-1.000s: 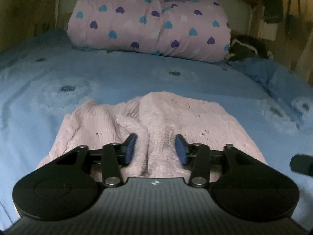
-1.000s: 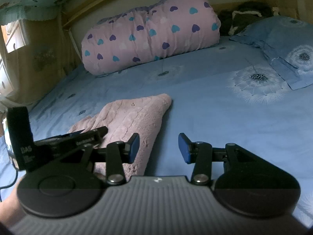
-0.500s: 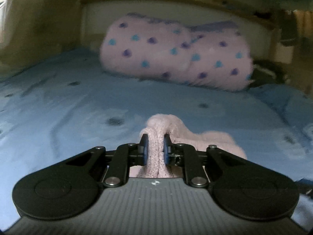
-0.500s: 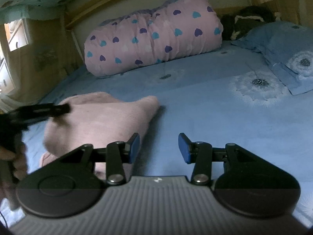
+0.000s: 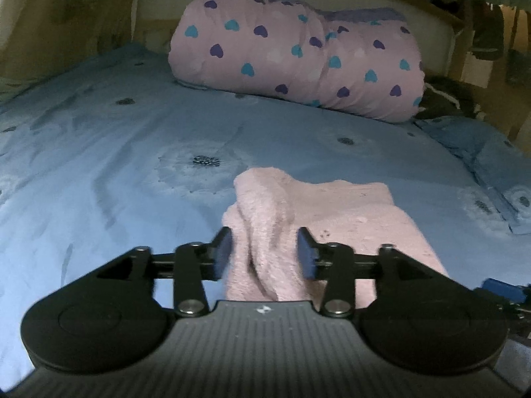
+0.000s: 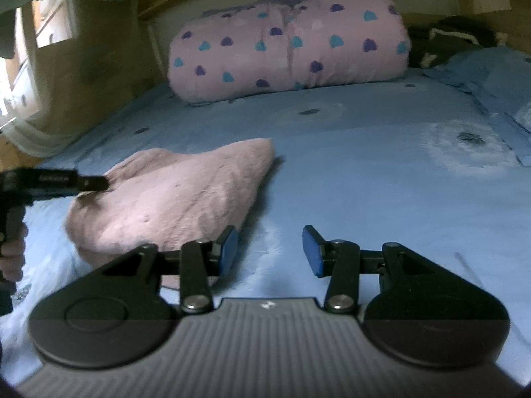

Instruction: Fold small clothes

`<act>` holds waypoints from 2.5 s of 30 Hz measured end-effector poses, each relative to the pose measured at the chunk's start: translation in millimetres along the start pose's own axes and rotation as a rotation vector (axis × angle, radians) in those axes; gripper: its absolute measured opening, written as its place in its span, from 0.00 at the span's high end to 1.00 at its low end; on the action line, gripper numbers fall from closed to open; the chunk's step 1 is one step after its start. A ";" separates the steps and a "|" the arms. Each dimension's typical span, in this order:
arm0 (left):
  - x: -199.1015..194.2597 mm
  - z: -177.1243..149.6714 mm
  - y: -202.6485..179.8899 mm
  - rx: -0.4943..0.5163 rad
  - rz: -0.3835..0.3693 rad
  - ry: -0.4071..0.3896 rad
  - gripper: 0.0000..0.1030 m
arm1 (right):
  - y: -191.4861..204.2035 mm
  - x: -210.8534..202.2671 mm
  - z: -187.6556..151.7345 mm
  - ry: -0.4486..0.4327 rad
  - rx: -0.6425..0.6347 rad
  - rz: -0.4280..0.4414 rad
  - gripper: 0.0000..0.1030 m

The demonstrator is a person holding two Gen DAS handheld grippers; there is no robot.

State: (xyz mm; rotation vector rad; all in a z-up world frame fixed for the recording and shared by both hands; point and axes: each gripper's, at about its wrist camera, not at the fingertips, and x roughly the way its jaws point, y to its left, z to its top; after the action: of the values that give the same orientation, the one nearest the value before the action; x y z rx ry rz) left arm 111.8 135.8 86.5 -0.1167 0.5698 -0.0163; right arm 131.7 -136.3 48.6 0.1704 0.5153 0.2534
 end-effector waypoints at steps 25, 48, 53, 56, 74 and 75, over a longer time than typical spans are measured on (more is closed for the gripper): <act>-2.8 23.5 12.3 -0.013 0.064 0.013 0.31 | 39.8 17.1 12.1 0.091 -0.021 0.149 0.53; 98.1 29.7 15.9 -0.167 0.079 0.178 0.34 | 37.7 126.3 58.5 0.090 0.016 0.089 0.62; 59.4 20.8 17.4 -0.144 0.061 0.155 0.33 | 39.4 84.6 55.8 0.054 0.008 0.116 0.61; 40.3 12.6 17.2 -0.116 0.050 0.159 0.32 | 41.2 57.0 47.1 0.050 0.013 0.140 0.61; 15.3 -3.7 41.0 -0.101 -0.005 0.195 0.13 | 38.8 31.3 13.1 0.103 0.089 0.085 0.44; 16.2 -3.8 42.3 -0.120 -0.024 0.203 0.12 | 35.1 30.9 16.6 0.098 0.119 0.092 0.32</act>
State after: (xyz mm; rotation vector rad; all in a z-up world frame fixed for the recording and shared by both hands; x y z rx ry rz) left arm 122.6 176.6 69.8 -0.2404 0.7728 -0.0171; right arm 159.1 -95.8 56.3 0.2994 0.6207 0.3219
